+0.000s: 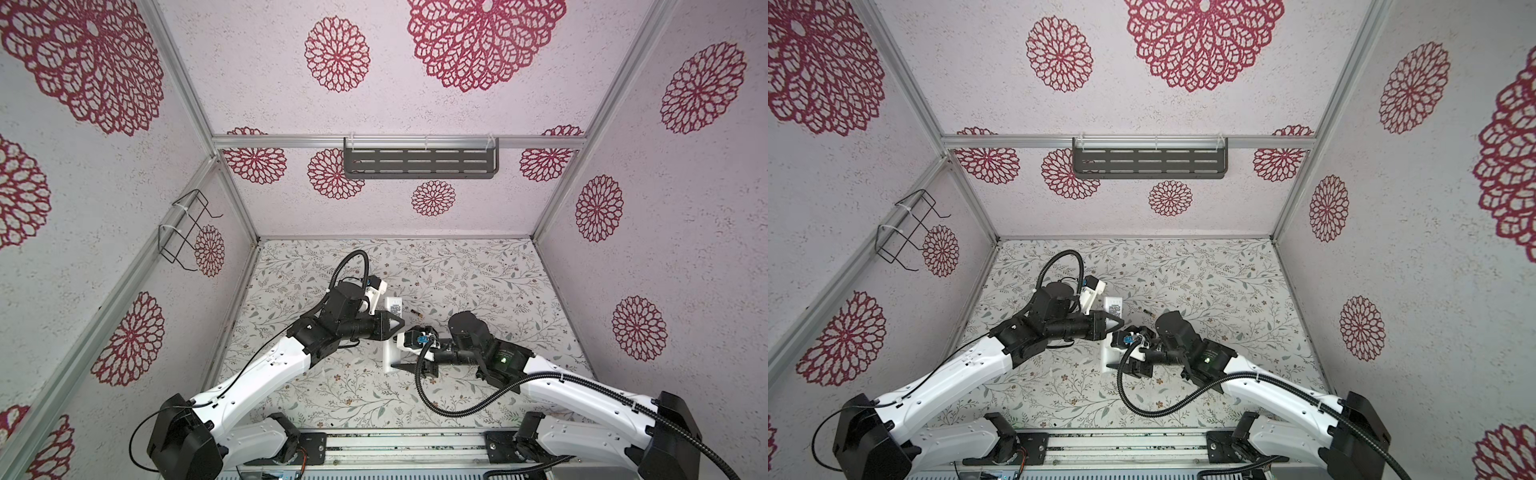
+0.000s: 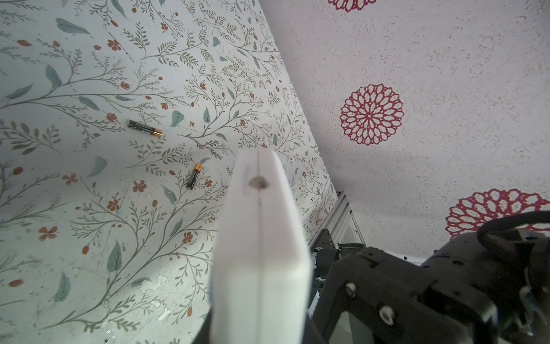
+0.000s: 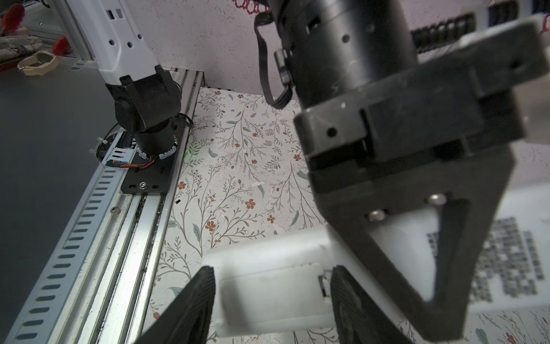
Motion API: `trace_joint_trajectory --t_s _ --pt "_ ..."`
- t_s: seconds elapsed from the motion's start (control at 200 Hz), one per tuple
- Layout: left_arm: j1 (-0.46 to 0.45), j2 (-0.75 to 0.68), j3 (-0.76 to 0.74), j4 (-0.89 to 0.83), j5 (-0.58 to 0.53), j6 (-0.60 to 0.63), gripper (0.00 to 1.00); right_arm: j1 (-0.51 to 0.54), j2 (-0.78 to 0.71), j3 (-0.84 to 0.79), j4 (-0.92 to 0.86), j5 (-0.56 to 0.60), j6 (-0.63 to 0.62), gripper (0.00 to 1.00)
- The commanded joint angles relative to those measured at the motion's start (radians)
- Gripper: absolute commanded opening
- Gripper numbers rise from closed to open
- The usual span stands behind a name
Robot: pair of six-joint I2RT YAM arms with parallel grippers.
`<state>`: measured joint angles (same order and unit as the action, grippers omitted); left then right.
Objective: Load the batteries into the remote control
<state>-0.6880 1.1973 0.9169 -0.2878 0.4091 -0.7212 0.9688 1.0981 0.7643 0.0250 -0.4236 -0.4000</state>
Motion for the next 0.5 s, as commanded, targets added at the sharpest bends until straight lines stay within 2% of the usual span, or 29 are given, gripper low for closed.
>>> trace_joint_trajectory --t_s 0.0,0.495 --pt "0.001 -0.030 0.023 0.048 -0.003 0.017 0.02 0.021 0.015 0.020 -0.093 -0.068 -0.026 0.63" --pt "0.005 -0.027 0.025 0.028 -0.032 0.020 0.02 0.029 -0.009 0.026 -0.106 -0.146 -0.016 0.60"
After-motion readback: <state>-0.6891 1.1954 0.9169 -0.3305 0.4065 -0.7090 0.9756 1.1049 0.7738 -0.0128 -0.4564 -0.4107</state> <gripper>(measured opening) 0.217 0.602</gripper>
